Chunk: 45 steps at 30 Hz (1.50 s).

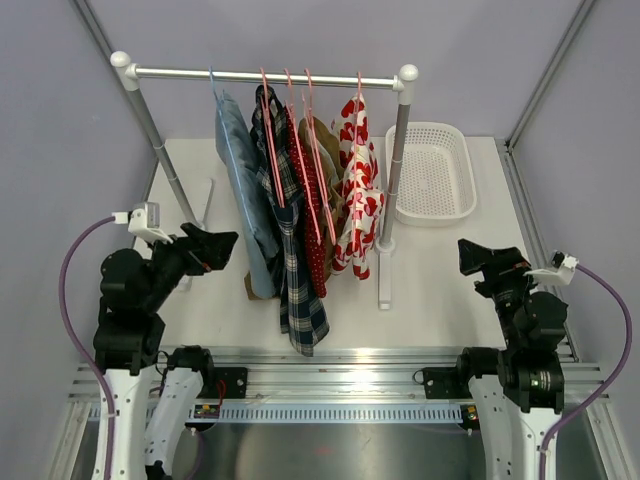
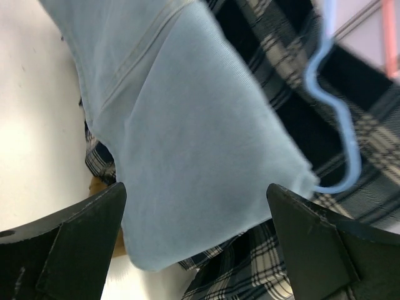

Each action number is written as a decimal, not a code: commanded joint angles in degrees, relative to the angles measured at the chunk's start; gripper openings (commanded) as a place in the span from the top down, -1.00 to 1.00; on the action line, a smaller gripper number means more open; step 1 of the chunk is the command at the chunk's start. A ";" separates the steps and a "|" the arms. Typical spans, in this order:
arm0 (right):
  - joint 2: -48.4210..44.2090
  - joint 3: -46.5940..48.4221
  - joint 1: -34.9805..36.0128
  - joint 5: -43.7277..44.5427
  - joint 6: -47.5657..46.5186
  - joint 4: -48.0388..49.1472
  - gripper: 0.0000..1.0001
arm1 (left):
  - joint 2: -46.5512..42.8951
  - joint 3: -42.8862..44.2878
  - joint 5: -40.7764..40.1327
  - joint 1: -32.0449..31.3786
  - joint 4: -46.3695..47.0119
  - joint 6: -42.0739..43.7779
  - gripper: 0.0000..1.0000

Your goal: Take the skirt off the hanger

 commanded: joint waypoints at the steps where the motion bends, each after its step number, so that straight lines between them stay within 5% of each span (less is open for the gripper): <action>1: -1.65 3.54 -0.11 -2.11 0.35 -3.13 -0.99 | 0.55 6.52 1.42 0.05 -6.67 5.52 -0.98; 11: 12.22 23.28 -0.11 -12.74 -5.17 2.57 -0.98 | -7.52 2.05 -10.61 -0.57 -11.88 9.94 -0.98; 14: 21.18 34.42 -0.02 -15.82 -7.63 3.20 -0.88 | -8.32 0.73 -16.51 -0.48 -11.80 8.36 -0.98; 21: 41.65 56.00 -0.11 -17.15 -12.12 -3.02 -0.87 | -7.35 1.17 -16.61 -0.48 -12.15 8.61 -0.98; 26: 48.35 65.75 -0.11 -10.39 -17.99 -11.55 -0.86 | -3.77 13.93 -14.58 -0.48 -14.69 8.79 -0.98; 33: 49.68 57.79 0.24 -3.77 -20.04 -17.72 -0.86 | 16.00 43.23 0.14 -0.48 -11.82 3.71 -0.98; 38: 45.39 44.43 1.56 -8.09 -18.89 -14.56 -0.85 | 25.41 50.99 8.36 -2.76 -4.69 -0.78 -0.98; 45: 41.60 35.81 1.74 -6.69 -20.04 -12.98 -0.86 | 47.61 73.99 -24.82 -33.33 -17.67 9.74 -0.98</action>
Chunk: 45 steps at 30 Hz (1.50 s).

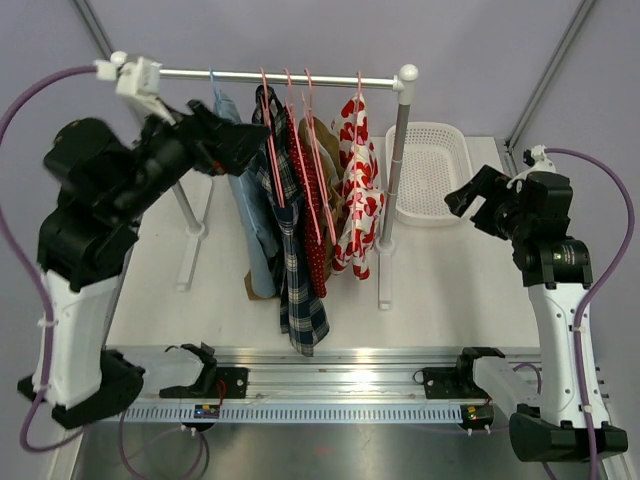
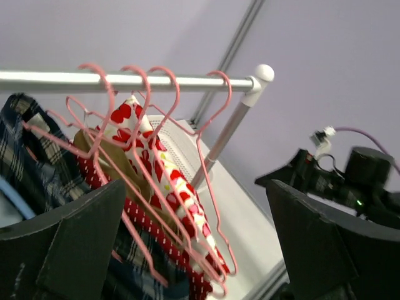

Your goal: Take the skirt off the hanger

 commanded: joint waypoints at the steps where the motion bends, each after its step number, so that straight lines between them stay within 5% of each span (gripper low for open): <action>1: -2.91 -1.26 0.36 0.09 -1.89 2.59 -0.87 | 10.17 12.29 -17.44 -9.91 -6.32 5.32 -0.98; 5: -5.10 -3.11 0.36 0.53 -3.21 2.15 -0.87 | 16.07 16.10 -26.50 -21.15 -6.59 7.87 -0.98; 11: -8.52 -7.33 0.36 -0.17 -3.39 2.24 -0.88 | 23.27 14.44 -32.40 -27.06 -5.01 8.40 -0.98; 24: -11.08 -6.46 0.36 -0.52 -3.74 0.30 -0.90 | 29.78 9.52 -37.86 -28.04 0.70 7.61 -0.95; 30: -12.66 -6.98 0.36 -0.61 -3.57 -0.57 -0.90 | 31.90 7.67 -37.33 -28.04 4.75 7.87 -0.18; 31: -12.92 -7.07 0.36 -0.61 -3.48 -0.84 -0.90 | 32.16 7.76 -37.42 -28.04 5.01 7.79 0.04; 33: -13.54 -7.25 0.36 -0.79 -3.39 -1.28 -0.90 | 32.25 9.16 -38.65 -28.04 4.67 6.83 0.98; 40: -15.21 -7.69 0.36 -4.38 -3.30 -1.28 -0.91 | 26.80 12.75 -42.51 -29.44 4.32 8.05 1.00; 45: -11.88 -3.48 0.36 -26.56 -1.48 7.93 -0.99 | 27.06 24.35 -46.82 -31.99 -4.47 9.28 1.00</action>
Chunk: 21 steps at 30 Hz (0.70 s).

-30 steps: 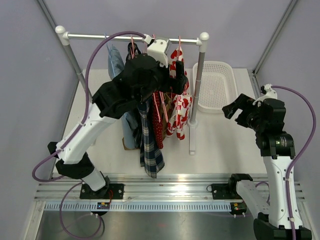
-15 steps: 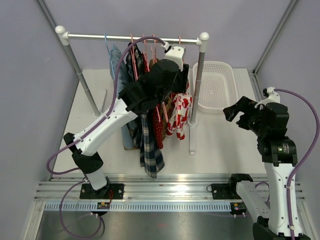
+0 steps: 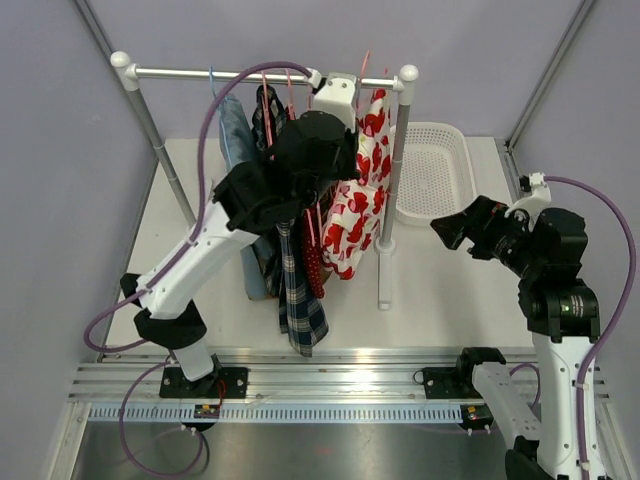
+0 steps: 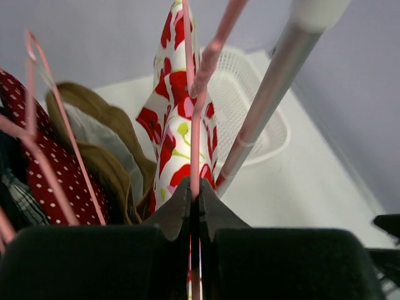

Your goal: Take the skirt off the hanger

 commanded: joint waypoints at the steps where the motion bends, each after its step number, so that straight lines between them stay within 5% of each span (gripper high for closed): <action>1: 3.68 4.72 0.27 -19.99 2.47 10.63 -0.99 | -5.59 10.63 -6.15 -2.59 0.36 1.96 1.00; 5: 6.24 7.80 0.27 -30.11 8.01 21.95 -0.99 | -9.28 7.07 -7.12 -4.18 1.93 2.58 1.00; 10: 10.54 9.03 3.95 -30.49 11.36 27.96 -0.99 | -12.17 3.72 -5.36 -5.50 1.92 0.03 1.00; 21: 20.83 12.91 39.52 -8.35 3.81 27.70 -0.99 | -13.94 -0.33 -5.62 -6.56 3.69 -1.47 1.00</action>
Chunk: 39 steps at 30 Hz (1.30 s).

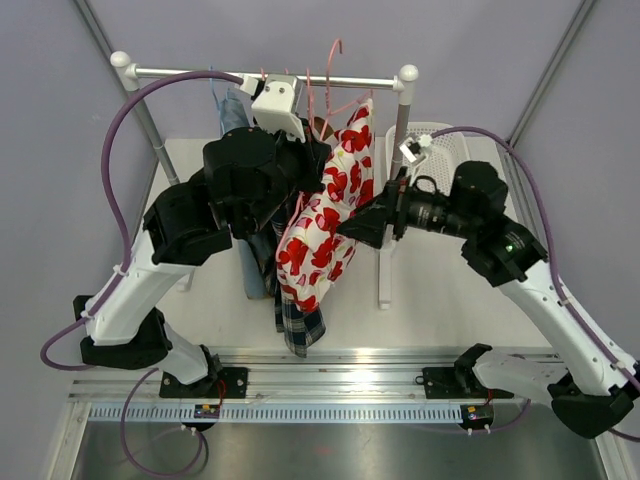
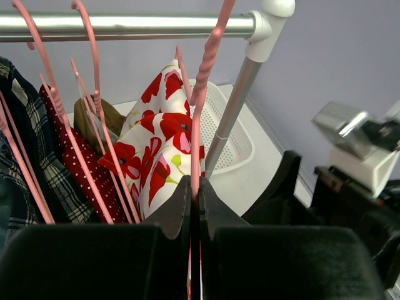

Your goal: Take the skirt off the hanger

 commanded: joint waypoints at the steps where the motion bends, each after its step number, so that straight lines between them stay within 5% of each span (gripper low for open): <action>1: 1.51 1.80 8.25 9.41 -2.97 2.70 -0.99 | -1.24 0.56 -1.41 -0.22 4.93 -0.73 1.00; 5: 1.26 -0.82 11.34 13.72 -3.33 3.40 -0.87 | -2.03 0.13 -2.02 -0.31 4.32 -0.90 1.00; 8: -0.94 -3.72 11.43 17.05 -3.24 3.57 0.21 | -4.23 -2.85 -2.11 -0.31 5.37 -1.34 1.00; 9: -1.55 -4.17 11.43 17.59 -3.41 3.40 0.99 | -5.62 -3.91 -2.20 -0.22 6.50 -1.34 1.00; 16: -13.83 -5.06 11.43 26.28 -4.47 -8.95 1.00 | -8.01 -6.56 -6.57 -0.22 5.90 0.67 1.00; 24: -28.89 8.55 11.43 51.32 -5.96 -31.74 1.00 | -14.07 -10.50 -15.90 -0.13 5.11 5.07 1.00; 31: -22.23 13.31 11.43 64.51 -5.70 -31.52 1.00 | -17.06 -16.21 -12.75 -0.31 3.88 1.30 1.00; 39: -0.80 29.64 11.43 75.24 -21.59 -18.78 1.00 | -18.74 -17.63 -7.57 -2.85 1.95 1.82 1.00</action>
